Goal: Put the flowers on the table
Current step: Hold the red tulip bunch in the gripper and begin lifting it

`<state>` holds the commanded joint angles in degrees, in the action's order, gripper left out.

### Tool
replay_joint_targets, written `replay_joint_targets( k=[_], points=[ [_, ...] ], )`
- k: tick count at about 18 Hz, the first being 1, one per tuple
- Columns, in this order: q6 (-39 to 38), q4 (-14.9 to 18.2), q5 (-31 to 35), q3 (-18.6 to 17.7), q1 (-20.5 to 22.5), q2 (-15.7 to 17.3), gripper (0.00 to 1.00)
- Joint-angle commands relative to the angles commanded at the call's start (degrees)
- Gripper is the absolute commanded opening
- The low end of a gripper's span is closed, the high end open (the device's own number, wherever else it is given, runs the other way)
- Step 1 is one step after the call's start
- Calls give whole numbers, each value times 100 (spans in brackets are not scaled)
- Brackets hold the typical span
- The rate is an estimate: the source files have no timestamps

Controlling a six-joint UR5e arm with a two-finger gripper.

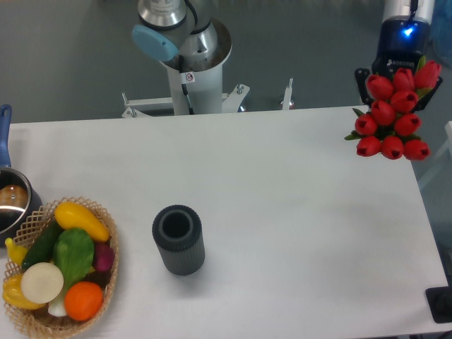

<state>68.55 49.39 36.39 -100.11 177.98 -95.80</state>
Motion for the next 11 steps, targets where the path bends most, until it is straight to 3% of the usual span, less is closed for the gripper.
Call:
replay_joint_targets(
  k=[9,11],
  points=[
    [-61,0,369,131,-26,70,42],
    [-79,17,692,141,-70,140,42]
  ],
)
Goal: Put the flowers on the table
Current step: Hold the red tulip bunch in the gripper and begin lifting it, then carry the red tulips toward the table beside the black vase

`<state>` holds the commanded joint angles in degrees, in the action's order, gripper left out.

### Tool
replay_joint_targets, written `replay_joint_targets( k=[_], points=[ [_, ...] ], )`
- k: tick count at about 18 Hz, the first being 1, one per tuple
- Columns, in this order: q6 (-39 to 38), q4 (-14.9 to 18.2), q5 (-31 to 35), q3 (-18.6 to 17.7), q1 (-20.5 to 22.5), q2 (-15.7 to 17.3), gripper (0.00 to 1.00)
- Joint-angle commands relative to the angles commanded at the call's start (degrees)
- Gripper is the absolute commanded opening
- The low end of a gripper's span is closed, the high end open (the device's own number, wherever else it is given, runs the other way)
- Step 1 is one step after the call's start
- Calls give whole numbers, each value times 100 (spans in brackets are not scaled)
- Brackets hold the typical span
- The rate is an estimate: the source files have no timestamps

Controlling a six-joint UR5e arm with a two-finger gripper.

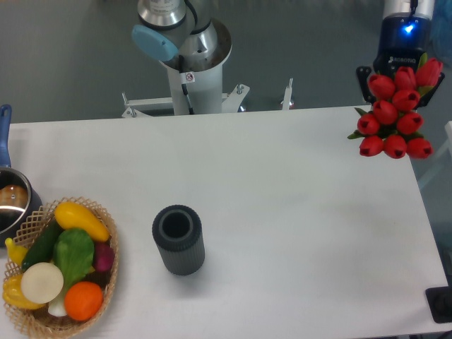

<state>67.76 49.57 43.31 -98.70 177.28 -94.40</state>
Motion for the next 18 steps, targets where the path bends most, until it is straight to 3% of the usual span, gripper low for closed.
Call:
replay_joint_targets(
  k=[4,10,18],
  points=[
    [-9,263,984,9,-219,176,42],
    [-9,860,2794,-53,-905,247,42],
    [149,1634,3851,-35,-1617,-227,43]
  ],
)
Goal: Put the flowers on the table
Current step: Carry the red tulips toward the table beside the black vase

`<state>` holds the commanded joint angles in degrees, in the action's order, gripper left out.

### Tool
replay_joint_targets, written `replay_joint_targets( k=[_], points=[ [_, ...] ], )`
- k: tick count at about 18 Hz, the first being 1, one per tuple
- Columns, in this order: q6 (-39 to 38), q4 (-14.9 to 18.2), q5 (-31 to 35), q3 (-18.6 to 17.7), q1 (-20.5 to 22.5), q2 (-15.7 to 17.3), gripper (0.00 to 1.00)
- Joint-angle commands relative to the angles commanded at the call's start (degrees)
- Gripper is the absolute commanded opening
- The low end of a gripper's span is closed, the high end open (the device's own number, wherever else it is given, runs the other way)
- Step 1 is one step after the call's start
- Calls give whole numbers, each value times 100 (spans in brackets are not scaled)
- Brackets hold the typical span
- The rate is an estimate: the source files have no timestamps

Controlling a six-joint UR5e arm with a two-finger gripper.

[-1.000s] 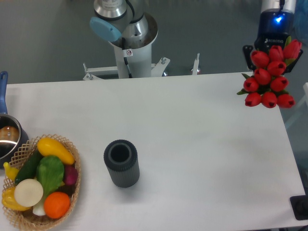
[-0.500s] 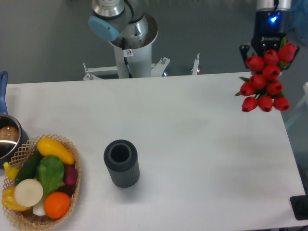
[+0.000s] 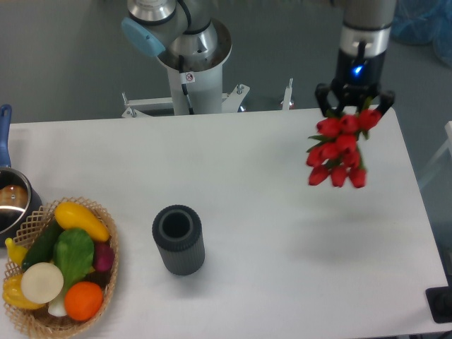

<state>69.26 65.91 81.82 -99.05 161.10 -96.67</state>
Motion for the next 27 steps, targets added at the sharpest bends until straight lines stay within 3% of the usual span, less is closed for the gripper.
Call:
replay_joint_targets(
  k=[8,13,27],
  points=[
    [0,1,343,167,-544,-756,43],
    [-307,-8,378,518,-624,-1213,44],
    [-439,-25,361,554,-677,-1705,45]
  ],
)
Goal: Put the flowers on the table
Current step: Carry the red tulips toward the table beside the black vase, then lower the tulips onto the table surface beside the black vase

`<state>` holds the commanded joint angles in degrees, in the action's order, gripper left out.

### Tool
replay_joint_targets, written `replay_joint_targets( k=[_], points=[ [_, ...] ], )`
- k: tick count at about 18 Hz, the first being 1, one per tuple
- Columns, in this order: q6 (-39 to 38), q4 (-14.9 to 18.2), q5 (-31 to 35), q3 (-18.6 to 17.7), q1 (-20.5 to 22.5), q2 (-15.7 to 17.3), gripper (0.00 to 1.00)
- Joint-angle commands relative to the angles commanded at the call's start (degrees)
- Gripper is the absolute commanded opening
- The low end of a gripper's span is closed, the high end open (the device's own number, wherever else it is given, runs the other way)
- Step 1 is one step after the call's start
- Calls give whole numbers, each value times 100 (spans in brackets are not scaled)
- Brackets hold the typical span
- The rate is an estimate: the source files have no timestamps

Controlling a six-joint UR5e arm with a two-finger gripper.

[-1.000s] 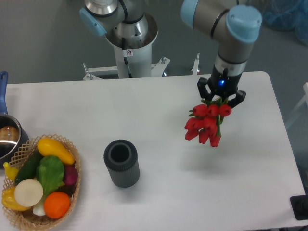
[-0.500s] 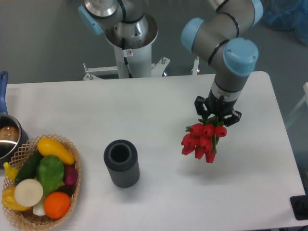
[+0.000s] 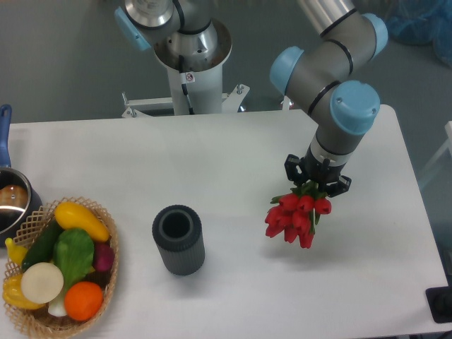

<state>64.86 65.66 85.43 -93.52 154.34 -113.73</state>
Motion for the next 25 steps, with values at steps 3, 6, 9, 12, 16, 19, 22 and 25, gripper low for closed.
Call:
replay_joint_targets(
  k=[3,6,9,12,16,19,22,25],
  points=[
    [9,0,9,-52,-79,-62,45],
    [9,-9,0,-79,-88,-106,45],
    [17,-26,-9,-70,-193,-167,45],
    [18,-44,-9,-79,-211,-176,45],
    [26,-35,9,-79,-281,-229,45],
    [26,-44,9,-79,-290,-273,45],
    [53,-53,9,-79,-290,-308,45],
    [44,-53,9,-79,-299,-352,46]
  ],
)
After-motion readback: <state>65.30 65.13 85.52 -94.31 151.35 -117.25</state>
